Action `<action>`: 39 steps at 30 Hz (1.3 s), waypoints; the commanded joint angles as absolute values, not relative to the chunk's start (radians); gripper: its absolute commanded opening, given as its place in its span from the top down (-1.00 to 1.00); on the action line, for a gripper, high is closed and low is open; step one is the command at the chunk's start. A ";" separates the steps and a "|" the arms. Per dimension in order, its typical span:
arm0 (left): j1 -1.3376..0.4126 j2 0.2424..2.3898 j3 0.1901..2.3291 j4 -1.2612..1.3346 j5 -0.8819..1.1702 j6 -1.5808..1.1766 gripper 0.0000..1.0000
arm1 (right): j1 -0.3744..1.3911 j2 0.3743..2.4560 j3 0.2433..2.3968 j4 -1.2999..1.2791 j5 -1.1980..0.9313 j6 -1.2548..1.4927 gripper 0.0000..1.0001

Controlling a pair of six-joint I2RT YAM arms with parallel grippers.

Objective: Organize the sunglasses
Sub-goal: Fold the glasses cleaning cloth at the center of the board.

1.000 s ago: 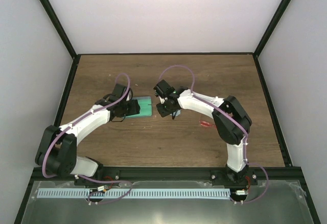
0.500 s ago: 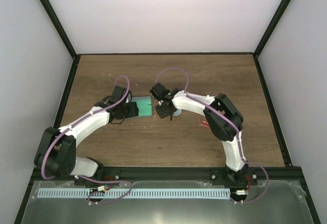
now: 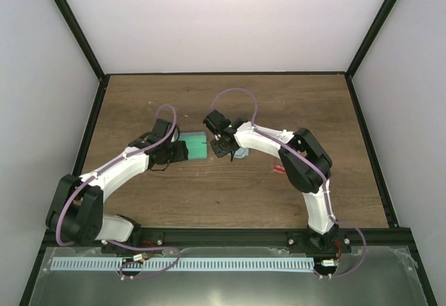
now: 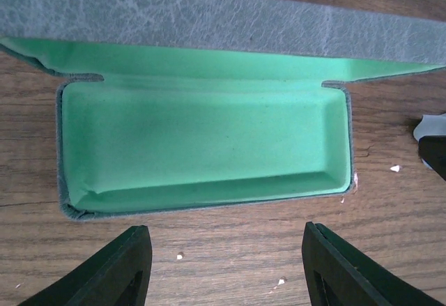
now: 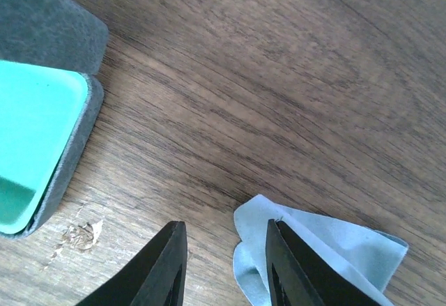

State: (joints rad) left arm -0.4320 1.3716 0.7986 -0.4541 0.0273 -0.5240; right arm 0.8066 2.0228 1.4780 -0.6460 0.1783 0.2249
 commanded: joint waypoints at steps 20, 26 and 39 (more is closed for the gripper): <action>-0.436 1.304 0.714 -0.438 0.011 -0.554 -0.23 | 0.742 2.043 1.385 -0.576 0.026 0.314 0.99; -0.436 1.304 0.716 -0.429 0.024 -0.553 -0.23 | 0.743 1.956 1.439 -0.615 -0.007 0.319 0.99; -0.436 1.312 0.710 -0.400 0.046 -0.570 -0.23 | 0.742 1.864 1.479 -0.670 -0.071 0.329 0.88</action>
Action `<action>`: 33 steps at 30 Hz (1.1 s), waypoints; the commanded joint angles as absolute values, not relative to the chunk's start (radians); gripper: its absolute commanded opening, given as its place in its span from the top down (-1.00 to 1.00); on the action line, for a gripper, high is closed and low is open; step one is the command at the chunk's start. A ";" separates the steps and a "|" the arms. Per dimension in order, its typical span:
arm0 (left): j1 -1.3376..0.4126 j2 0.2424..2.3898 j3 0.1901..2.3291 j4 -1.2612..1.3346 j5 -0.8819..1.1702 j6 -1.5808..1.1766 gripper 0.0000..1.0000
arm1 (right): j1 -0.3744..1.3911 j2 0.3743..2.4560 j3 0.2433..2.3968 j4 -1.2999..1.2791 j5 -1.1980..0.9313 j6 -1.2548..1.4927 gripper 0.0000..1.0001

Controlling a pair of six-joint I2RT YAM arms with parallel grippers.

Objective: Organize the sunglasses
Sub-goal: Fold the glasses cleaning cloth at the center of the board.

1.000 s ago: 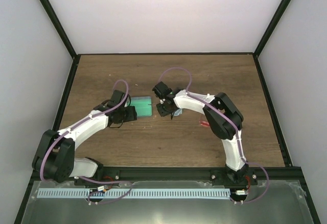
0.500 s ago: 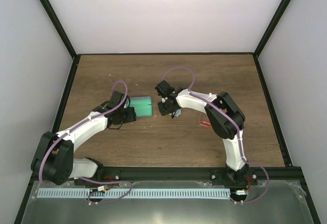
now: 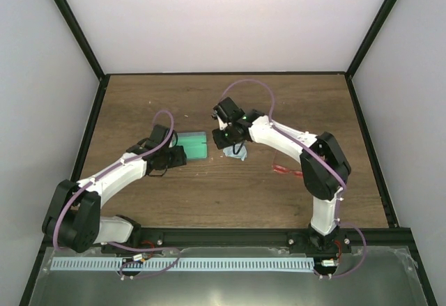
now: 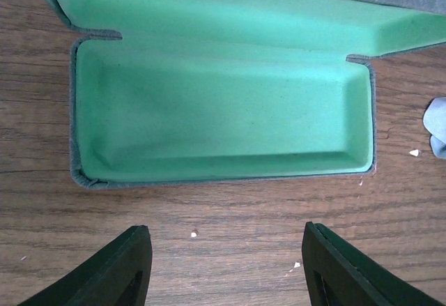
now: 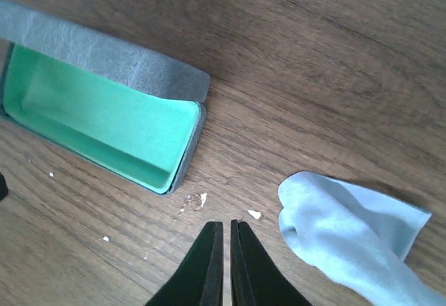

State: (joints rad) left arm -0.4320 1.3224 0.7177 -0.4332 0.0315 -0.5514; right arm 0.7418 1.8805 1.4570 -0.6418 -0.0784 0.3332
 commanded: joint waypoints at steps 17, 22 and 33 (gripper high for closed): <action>-0.443 1.286 0.656 -0.371 0.035 -0.626 -0.23 | 0.741 1.946 1.310 -0.636 0.068 0.245 0.45; -0.447 1.298 0.641 -0.340 0.054 -0.640 -0.23 | 0.741 1.959 1.284 -0.620 0.073 0.249 0.64; -0.473 1.285 0.739 -0.417 0.016 -0.657 -0.28 | 0.741 1.858 1.311 -0.613 0.023 0.276 0.99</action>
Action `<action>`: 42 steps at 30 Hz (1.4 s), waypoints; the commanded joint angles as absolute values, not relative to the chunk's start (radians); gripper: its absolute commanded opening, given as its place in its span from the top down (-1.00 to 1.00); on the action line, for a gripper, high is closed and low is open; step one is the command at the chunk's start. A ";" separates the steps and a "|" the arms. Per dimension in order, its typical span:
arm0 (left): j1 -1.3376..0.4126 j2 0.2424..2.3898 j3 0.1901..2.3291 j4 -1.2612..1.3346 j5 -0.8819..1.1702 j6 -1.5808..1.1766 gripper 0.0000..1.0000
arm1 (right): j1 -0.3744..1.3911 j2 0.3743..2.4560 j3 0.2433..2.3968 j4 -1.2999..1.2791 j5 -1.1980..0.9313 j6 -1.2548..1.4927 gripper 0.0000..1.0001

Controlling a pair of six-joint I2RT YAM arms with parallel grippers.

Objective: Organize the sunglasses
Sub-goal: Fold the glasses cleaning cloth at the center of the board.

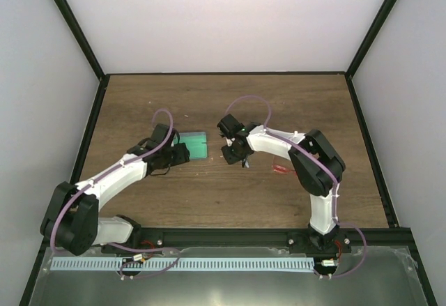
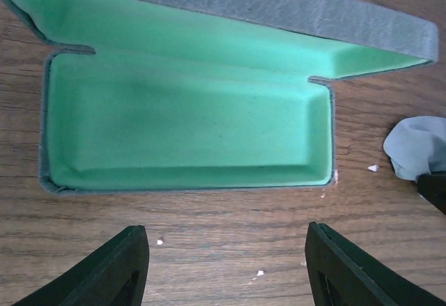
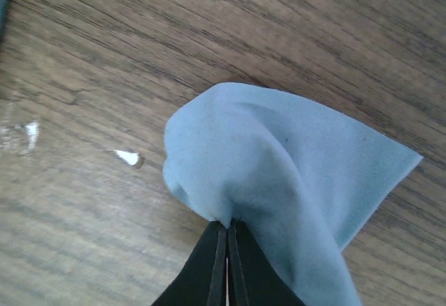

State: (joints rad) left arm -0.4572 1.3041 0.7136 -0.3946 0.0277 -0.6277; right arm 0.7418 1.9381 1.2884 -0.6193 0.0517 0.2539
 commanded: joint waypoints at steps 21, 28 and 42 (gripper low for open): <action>-0.578 1.284 0.771 -0.342 -0.057 -0.741 -0.29 | 0.598 1.633 1.229 -0.604 -0.151 0.305 0.98; -0.660 1.278 0.762 -0.373 -0.108 -0.741 -0.30 | 0.598 1.665 1.226 -0.606 -0.155 0.302 0.99; -0.701 1.277 0.749 -0.329 -0.092 -0.725 -0.31 | 0.601 1.534 1.031 -0.544 -0.441 0.315 0.97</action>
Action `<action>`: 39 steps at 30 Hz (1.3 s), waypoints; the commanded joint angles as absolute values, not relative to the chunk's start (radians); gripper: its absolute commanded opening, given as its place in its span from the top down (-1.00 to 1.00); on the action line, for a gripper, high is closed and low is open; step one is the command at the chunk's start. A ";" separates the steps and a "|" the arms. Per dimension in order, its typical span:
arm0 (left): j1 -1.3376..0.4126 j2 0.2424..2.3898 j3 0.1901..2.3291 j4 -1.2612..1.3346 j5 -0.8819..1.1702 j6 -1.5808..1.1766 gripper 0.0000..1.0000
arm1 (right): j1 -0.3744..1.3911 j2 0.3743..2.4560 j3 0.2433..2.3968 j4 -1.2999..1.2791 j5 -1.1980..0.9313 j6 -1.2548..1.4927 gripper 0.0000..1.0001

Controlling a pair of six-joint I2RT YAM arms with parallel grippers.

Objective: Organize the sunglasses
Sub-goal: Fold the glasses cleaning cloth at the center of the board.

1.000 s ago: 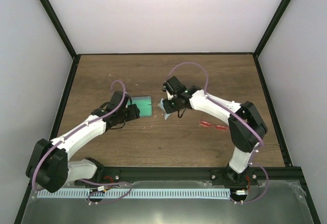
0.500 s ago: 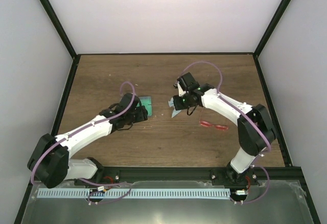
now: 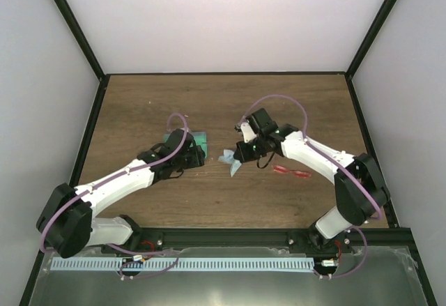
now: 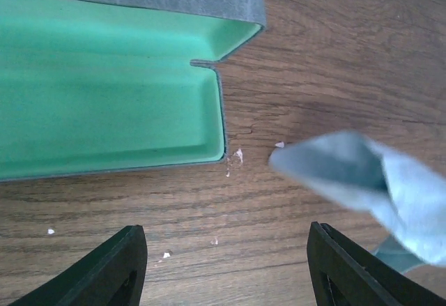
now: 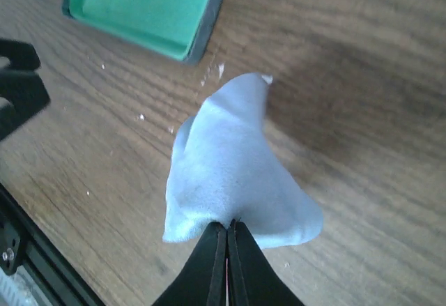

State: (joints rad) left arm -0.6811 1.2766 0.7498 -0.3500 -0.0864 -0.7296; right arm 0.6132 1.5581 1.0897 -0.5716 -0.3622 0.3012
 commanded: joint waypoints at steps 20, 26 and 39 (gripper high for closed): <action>-0.790 1.402 0.798 -0.334 -0.126 -0.746 -0.35 | 0.621 1.696 1.132 -0.593 -0.278 0.243 0.24; -0.789 1.398 0.776 -0.298 -0.108 -0.854 -0.34 | 0.695 1.739 1.189 -0.632 -0.141 0.222 0.29; -0.788 1.351 0.726 -0.293 -0.109 -0.882 -0.34 | 0.772 1.772 1.174 -0.631 -0.047 0.225 0.22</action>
